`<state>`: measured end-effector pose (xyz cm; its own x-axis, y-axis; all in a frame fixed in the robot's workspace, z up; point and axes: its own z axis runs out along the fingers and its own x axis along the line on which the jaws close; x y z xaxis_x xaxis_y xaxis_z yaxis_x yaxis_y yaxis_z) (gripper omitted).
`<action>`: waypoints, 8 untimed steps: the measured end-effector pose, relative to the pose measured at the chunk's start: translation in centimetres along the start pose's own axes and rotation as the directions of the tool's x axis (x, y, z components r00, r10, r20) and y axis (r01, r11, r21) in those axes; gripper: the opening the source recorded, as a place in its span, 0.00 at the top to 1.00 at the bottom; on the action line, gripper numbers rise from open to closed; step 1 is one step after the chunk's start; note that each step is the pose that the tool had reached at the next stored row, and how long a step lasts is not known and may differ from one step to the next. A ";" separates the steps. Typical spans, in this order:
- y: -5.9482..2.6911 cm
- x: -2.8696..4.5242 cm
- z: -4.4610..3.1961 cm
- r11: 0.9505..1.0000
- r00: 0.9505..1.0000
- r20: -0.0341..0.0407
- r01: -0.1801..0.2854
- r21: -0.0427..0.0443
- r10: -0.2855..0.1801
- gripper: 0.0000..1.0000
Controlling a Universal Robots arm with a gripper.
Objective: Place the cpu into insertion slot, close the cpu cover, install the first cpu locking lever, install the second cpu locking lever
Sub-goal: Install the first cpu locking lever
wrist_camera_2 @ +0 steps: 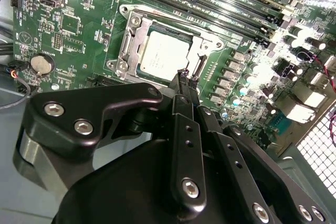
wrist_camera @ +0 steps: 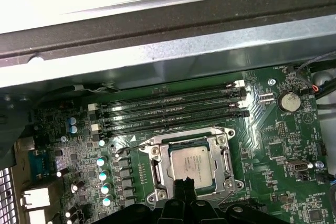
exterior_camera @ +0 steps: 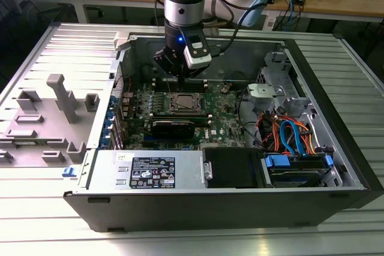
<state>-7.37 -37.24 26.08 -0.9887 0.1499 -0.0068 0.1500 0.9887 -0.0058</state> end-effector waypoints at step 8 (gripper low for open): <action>-0.09 0.47 0.01 0.994 0.994 0.000 0.107 -0.007 -0.107 0.89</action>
<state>-7.84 -37.25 26.07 -0.9990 0.0434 -0.0063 0.0434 0.9991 0.0004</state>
